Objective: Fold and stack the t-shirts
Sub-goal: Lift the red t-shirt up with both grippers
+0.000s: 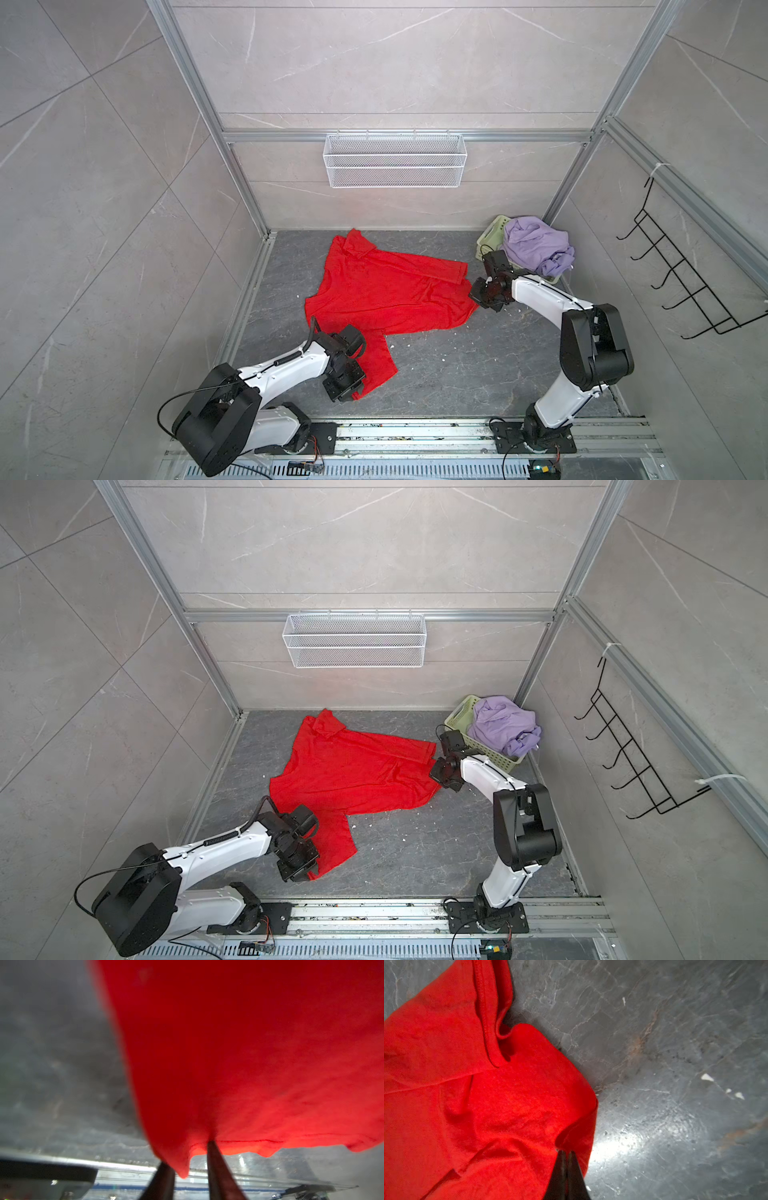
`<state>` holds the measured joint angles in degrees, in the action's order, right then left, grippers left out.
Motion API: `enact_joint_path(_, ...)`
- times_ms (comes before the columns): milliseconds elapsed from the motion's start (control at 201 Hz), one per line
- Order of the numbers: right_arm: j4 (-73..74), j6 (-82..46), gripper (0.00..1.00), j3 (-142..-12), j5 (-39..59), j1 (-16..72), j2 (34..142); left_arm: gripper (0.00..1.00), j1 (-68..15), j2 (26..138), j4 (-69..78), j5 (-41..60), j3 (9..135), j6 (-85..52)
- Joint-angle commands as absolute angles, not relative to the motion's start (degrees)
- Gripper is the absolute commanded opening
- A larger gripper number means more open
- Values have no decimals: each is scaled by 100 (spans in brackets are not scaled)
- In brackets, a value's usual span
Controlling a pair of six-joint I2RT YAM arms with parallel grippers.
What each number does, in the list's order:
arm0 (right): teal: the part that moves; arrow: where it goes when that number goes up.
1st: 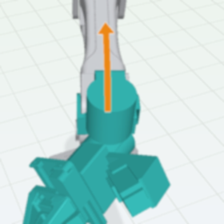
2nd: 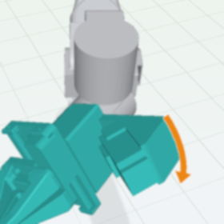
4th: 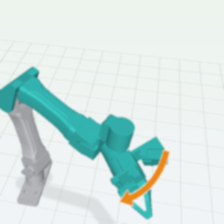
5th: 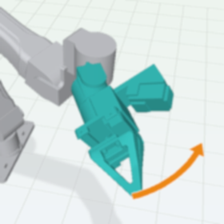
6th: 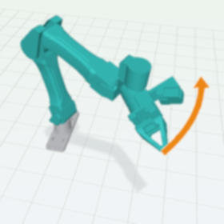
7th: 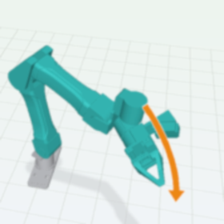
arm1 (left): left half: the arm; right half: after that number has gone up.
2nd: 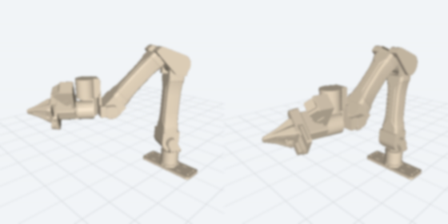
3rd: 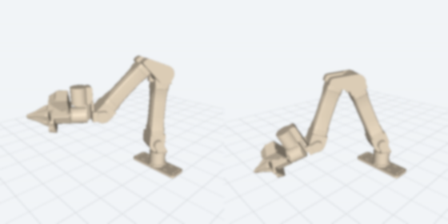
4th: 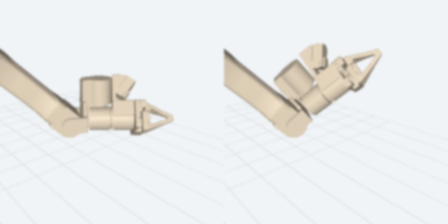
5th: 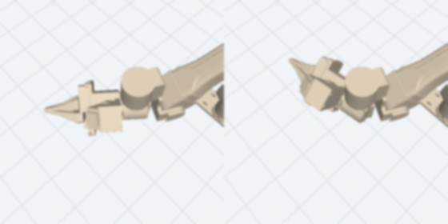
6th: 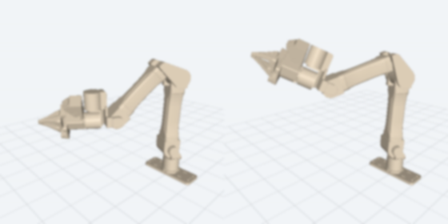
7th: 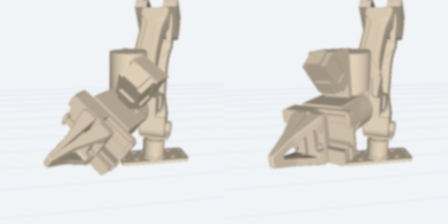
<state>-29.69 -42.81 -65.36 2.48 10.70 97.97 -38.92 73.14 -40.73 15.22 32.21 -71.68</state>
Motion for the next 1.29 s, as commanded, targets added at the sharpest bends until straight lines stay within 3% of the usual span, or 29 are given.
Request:
enact_joint_path(0, -2983, -4236, 0, -6472, 307, 1011, 9551, 11, -3877, 7538, -3441, 761, 3116, -7102)
enact_joint_path(55, -3025, -4236, 0, -6505, 308, 988, 9473, 0, -3878, 7479, -3439, 633, 3248, -7029)
enact_joint_path(264, -3421, -4102, 0, -7062, 284, 923, 8943, 0, -3631, 6719, -4799, -711, 4578, -6150)
enact_joint_path(433, -3882, -3835, 0, -7914, 135, 914, 8438, 0, -2342, 5736, -5216, -1357, 6080, -4963)
enact_joint_path(587, -3975, -3567, 0, -8856, 181, 930, 8077, 0, -1302, 5683, -4729, -1483, 7721, -3617)
enact_joint_path(931, -4018, -2906, 0, -12346, 1678, 924, 8291, 0, -1295, 6761, -3315, -1772, 12126, -334)
enact_joint_path(1100, -3944, -2848, 0, -13990, 2198, 923, 8511, 0, -1294, 6784, -2693, -1547, 13193, 693)
enact_joint_path(1289, -3426, -2846, 0, -14253, 2073, 925, 8416, 0, -1298, 6834, -2044, -1228, 13716, 1336)
